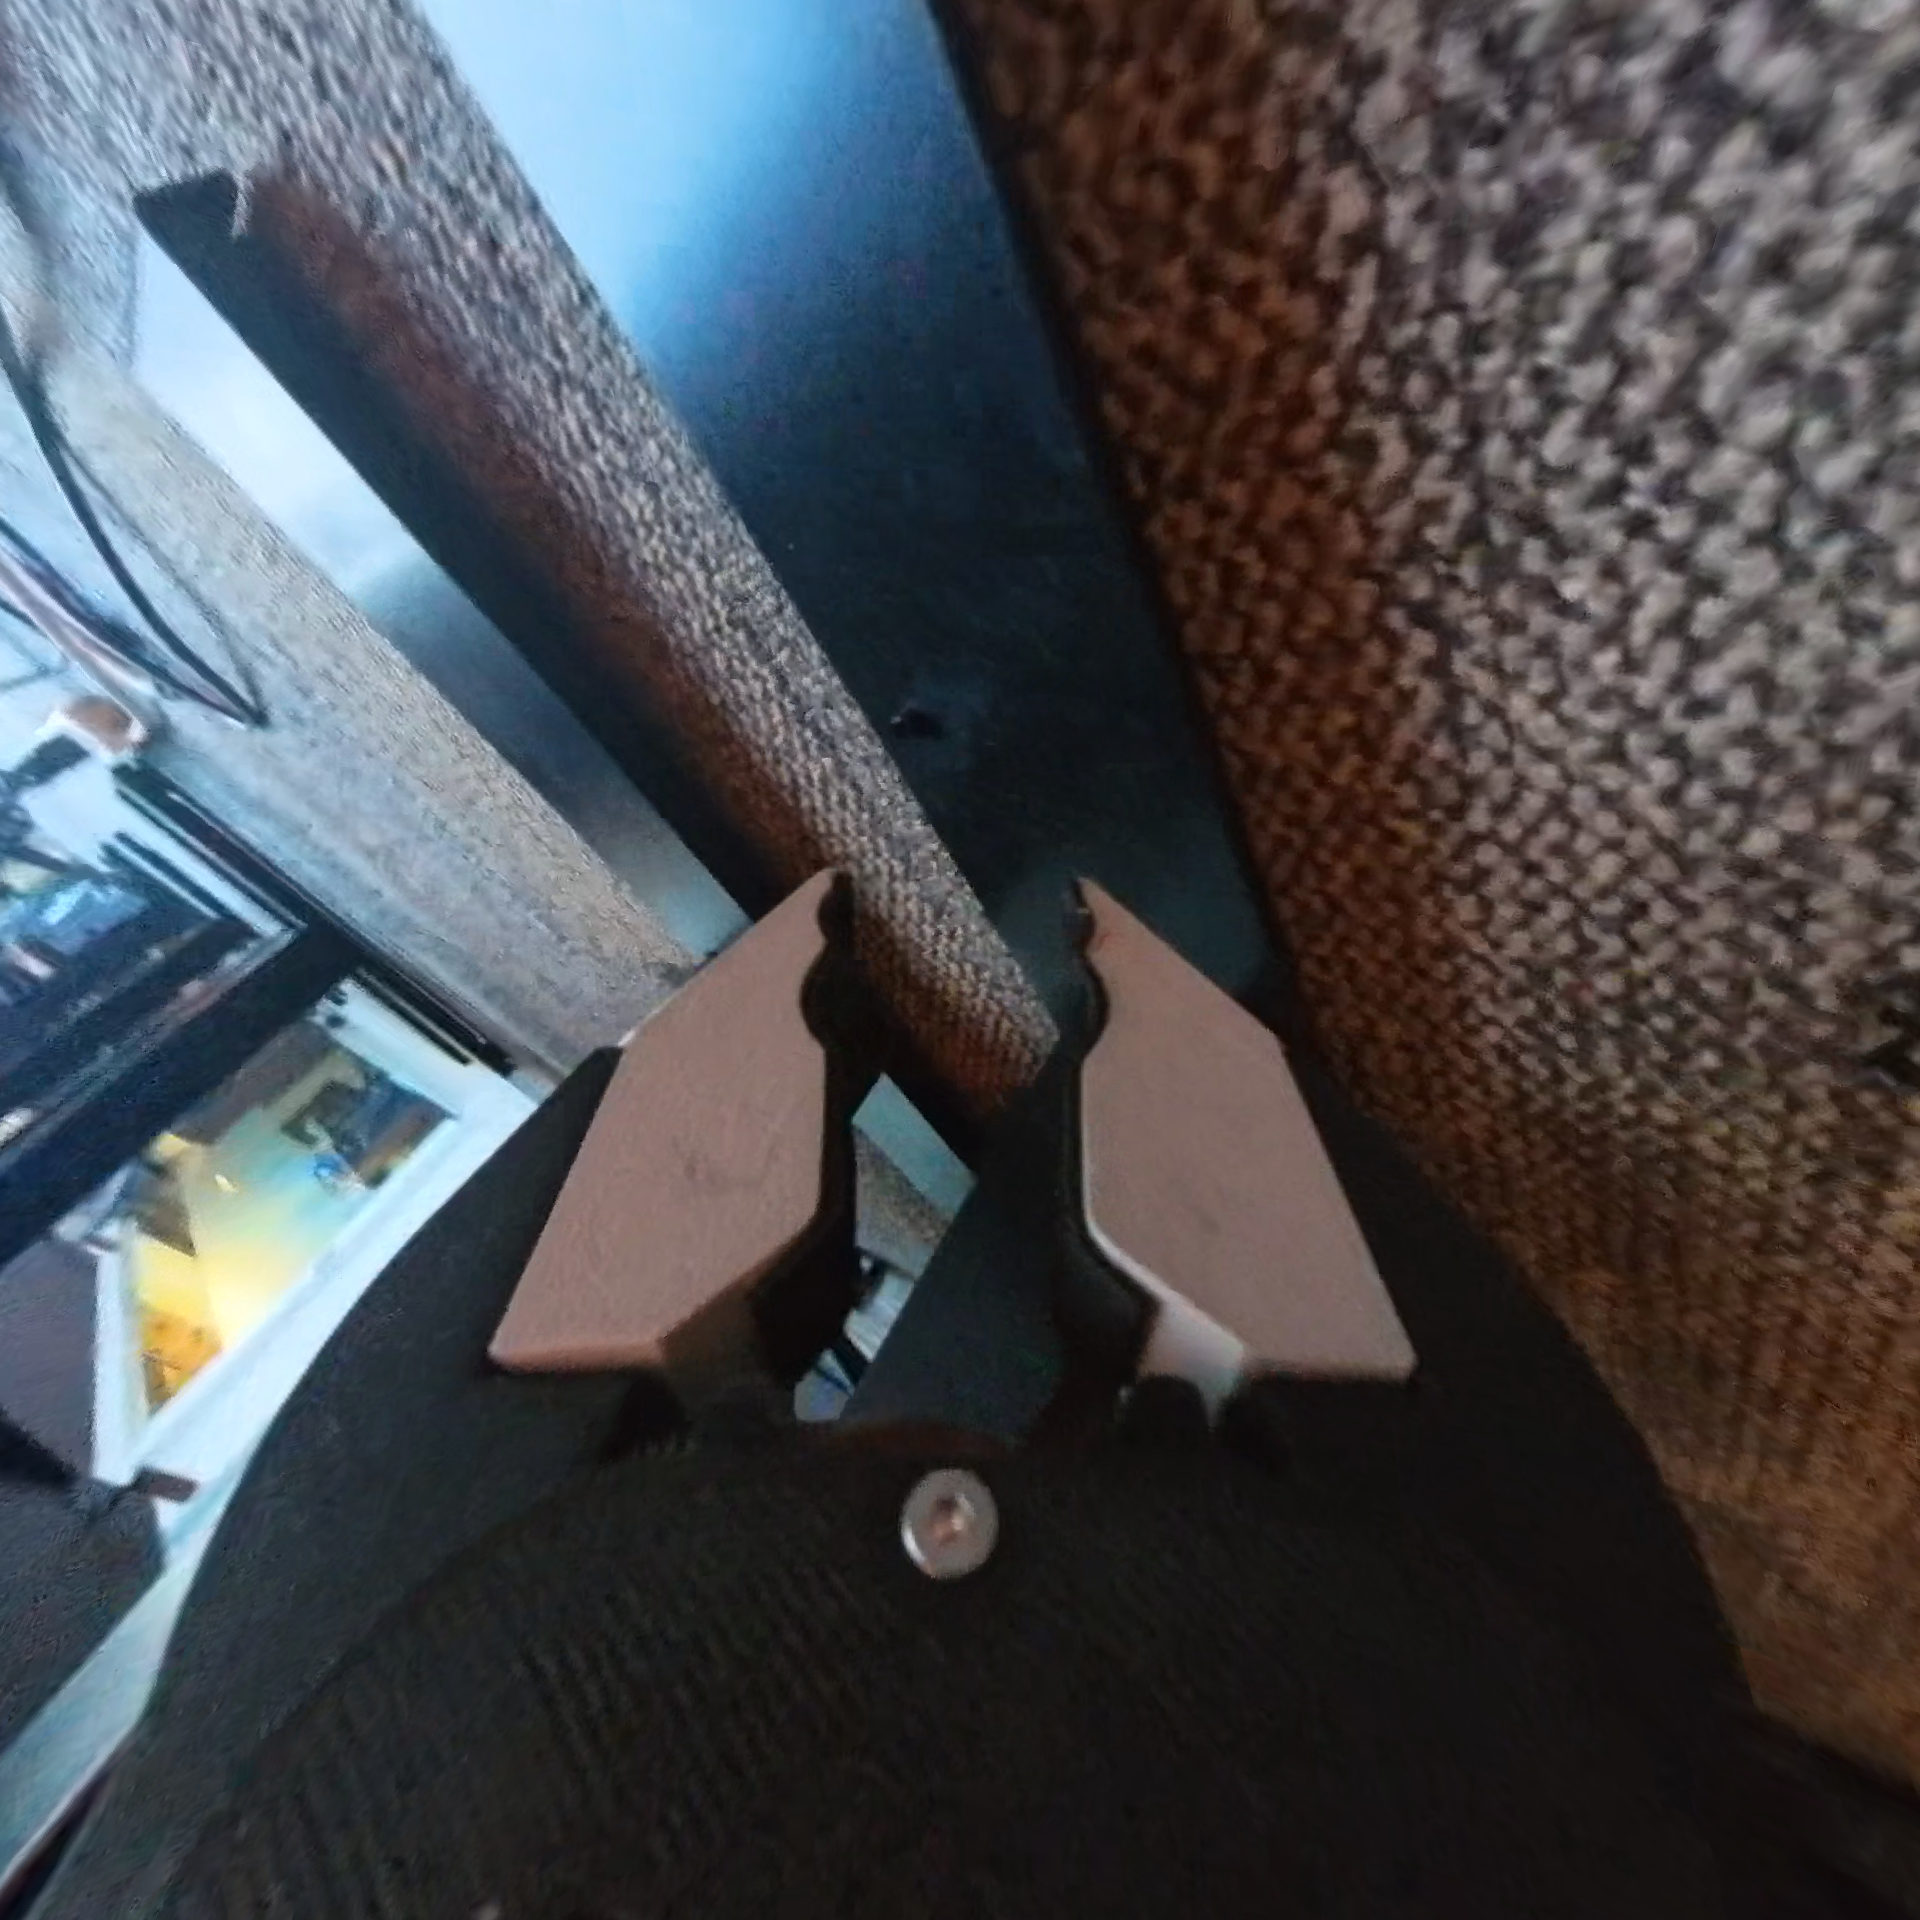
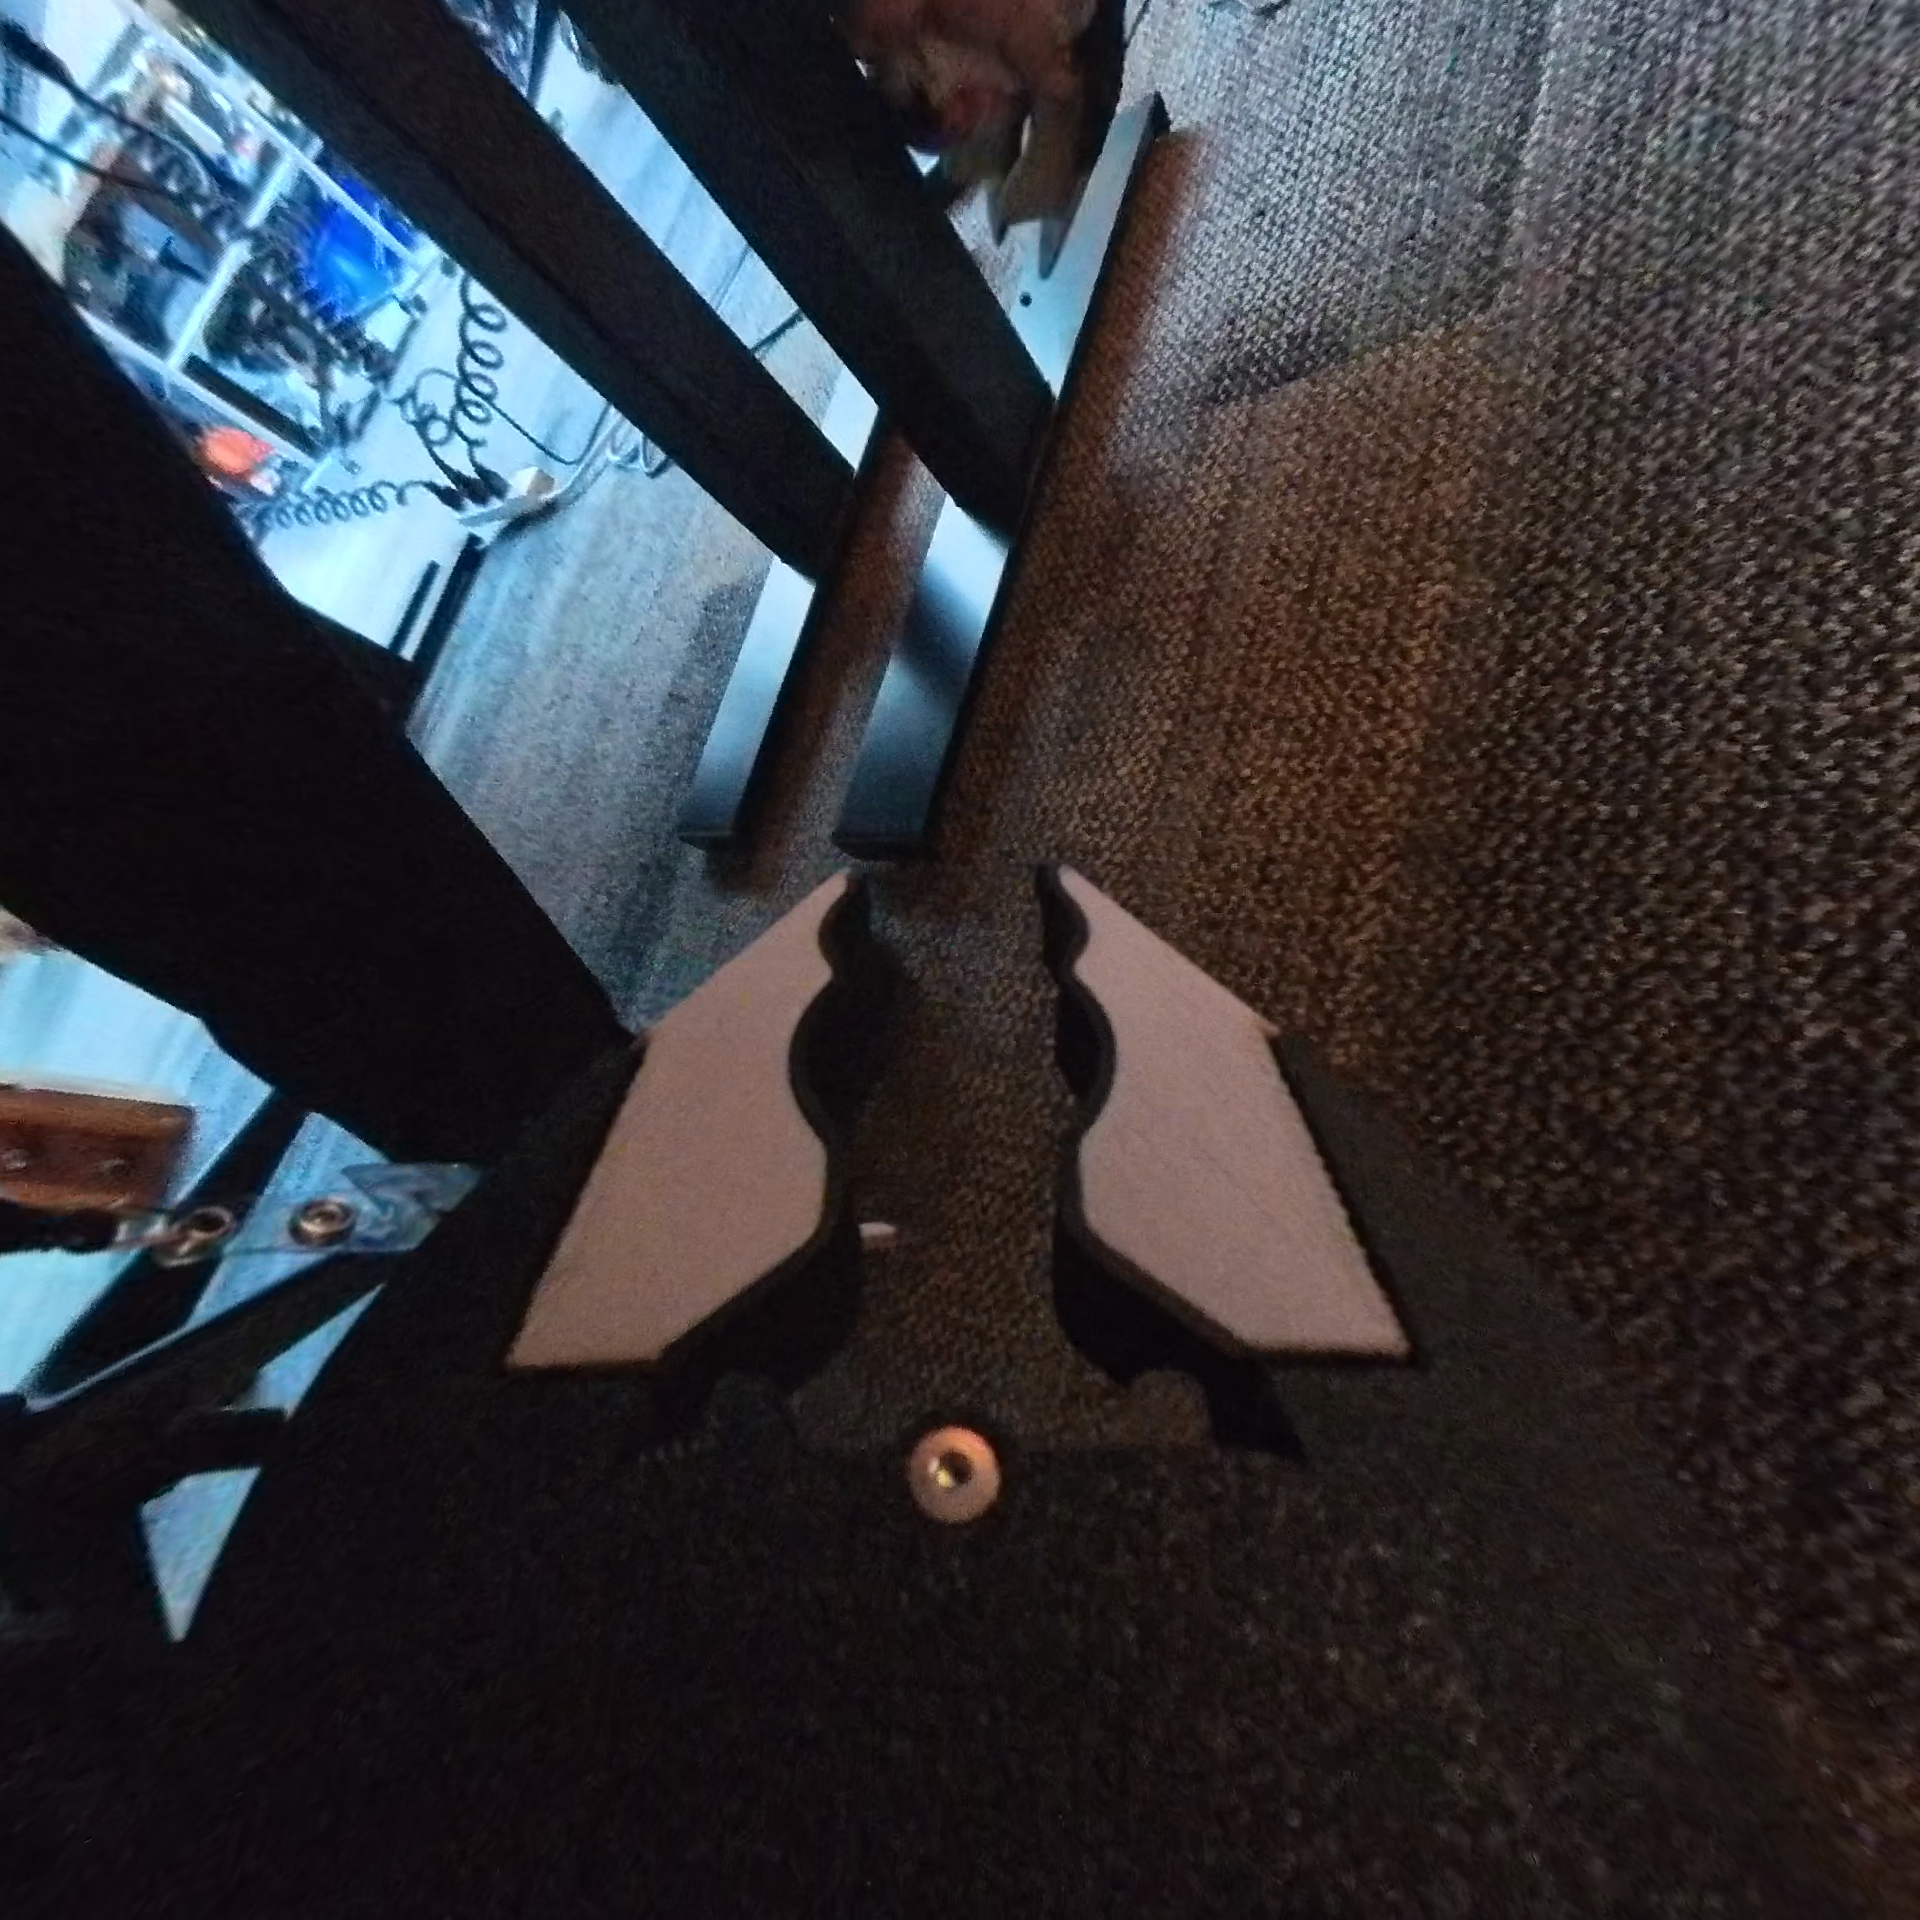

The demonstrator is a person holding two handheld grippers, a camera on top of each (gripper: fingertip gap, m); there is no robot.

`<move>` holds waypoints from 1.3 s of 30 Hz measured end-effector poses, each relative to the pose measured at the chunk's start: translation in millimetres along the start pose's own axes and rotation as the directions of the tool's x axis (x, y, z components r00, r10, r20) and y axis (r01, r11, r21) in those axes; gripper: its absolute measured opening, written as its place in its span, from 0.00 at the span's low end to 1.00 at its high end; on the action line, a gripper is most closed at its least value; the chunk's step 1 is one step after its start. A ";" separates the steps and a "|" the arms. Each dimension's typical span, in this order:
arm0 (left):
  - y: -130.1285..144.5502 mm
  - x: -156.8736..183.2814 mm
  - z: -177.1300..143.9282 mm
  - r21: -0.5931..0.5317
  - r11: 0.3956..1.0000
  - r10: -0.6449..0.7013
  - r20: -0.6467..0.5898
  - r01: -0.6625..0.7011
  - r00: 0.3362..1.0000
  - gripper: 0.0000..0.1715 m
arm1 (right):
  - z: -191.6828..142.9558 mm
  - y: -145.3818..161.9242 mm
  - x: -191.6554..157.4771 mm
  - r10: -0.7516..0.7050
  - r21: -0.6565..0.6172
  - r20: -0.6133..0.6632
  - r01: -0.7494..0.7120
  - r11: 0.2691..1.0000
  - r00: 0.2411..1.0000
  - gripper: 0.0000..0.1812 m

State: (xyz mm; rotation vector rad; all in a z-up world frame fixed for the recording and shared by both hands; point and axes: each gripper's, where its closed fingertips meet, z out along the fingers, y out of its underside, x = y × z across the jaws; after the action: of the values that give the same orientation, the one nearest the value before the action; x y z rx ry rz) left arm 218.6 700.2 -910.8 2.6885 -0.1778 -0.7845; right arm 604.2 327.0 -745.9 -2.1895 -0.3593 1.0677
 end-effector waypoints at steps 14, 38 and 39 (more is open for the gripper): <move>-12.9 -10.7 32.1 -0.033 0.991 -0.130 -0.037 0.129 0.991 0.06 | -27.8 -39.5 15.4 -0.077 0.070 -0.010 0.077 0.995 0.997 0.16; -12.4 23.8 6.2 0.051 0.997 0.063 -0.053 -0.060 0.997 0.00 | -78.1 0.0 0.4 -0.072 -0.046 -0.044 0.070 0.997 0.996 0.15; -11.6 24.6 4.5 0.055 0.996 0.073 -0.039 -0.071 0.997 0.00 | -80.7 5.2 -1.2 -0.063 -0.054 -0.042 0.061 0.997 0.997 0.15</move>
State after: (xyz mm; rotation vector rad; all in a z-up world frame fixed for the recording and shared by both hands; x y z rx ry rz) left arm 237.1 704.6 -930.7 2.7286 -0.2880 -0.7126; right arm 666.0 286.6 -712.9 -2.2298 -0.4371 0.9853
